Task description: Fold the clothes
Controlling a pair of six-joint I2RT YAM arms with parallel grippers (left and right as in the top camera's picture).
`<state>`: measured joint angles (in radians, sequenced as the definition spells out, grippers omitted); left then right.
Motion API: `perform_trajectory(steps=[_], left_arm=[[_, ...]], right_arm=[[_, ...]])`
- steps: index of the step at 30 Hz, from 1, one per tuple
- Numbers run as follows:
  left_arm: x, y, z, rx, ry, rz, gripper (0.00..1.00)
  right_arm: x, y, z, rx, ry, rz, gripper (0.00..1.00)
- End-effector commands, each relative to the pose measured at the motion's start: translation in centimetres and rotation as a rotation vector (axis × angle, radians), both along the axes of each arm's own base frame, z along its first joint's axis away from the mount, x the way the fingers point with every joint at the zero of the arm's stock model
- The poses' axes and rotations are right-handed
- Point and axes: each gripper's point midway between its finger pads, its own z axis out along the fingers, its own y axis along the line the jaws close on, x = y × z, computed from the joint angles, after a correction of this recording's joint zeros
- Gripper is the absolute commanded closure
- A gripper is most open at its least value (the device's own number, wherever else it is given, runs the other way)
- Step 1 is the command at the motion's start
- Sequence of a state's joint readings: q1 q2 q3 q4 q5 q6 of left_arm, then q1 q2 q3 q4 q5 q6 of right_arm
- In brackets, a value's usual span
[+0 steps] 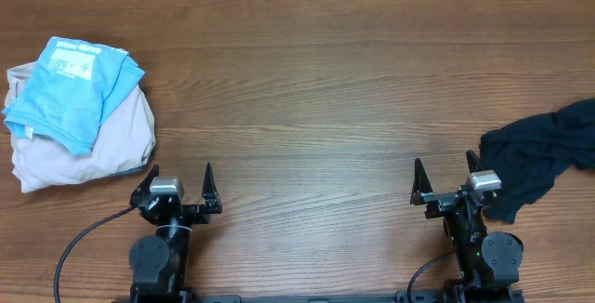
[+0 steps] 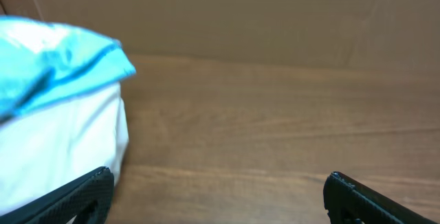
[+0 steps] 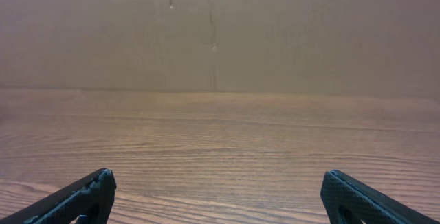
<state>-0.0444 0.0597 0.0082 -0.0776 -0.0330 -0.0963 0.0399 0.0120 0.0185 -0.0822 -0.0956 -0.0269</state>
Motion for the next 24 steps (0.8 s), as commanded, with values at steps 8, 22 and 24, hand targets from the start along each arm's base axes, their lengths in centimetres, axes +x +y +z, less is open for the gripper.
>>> perform_trajectory(steps=[8, 22, 24], left_arm=[[-0.2, 0.04, 1.09, 0.07, -0.054, -0.016, 0.0], [-0.19, -0.06, 1.09, 0.077, -0.053, -0.02, 0.0], [-0.19, -0.06, 1.09, 0.077, -0.053, -0.02, 0.0]], right_arm=[[0.03, -0.11, -0.17, -0.003, -0.005, -0.008, 0.0], [0.03, -0.11, -0.17, -0.003, -0.005, -0.008, 0.0], [0.03, -0.1, -0.17, -0.003, -0.005, -0.008, 0.0]])
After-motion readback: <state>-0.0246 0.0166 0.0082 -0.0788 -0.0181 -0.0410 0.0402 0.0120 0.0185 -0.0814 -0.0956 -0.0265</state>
